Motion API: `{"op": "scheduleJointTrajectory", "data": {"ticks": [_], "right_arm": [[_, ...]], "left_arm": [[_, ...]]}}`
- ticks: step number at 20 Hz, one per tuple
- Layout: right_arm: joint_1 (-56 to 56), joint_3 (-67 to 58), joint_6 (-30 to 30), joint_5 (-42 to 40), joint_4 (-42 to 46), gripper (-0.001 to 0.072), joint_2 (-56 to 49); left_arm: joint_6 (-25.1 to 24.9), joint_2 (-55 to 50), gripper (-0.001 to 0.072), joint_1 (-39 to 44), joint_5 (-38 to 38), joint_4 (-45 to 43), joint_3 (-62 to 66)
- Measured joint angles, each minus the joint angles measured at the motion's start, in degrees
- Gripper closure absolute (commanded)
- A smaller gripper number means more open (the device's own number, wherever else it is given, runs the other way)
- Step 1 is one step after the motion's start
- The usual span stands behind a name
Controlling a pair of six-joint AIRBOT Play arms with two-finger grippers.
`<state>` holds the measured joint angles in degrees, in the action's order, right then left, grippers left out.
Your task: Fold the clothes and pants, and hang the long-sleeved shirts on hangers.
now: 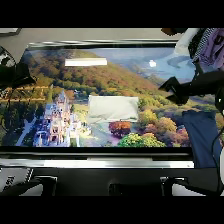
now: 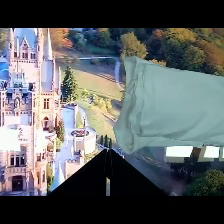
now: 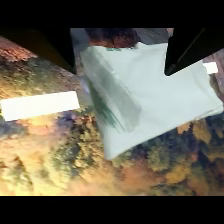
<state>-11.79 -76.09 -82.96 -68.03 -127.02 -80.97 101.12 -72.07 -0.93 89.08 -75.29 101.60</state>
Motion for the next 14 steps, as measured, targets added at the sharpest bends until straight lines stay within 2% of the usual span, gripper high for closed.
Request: {"op": "scheduleJointTrajectory", "data": {"ticks": [6, 14], "right_arm": [[0.55, 7.3, -9.88, 2.99, -8.37, 0.0074, -9.09], [8.55, 8.39, -13.05, 10.21, -13.4, 0.0076, -16.39]], "left_arm": [[-0.09, -0.37, 0.0689, 0.0, -0.15, 0.0, 0.0], [-0.15, -1.11, 0.0689, 0.0, -0.57, 0.0, -0.02]]}}
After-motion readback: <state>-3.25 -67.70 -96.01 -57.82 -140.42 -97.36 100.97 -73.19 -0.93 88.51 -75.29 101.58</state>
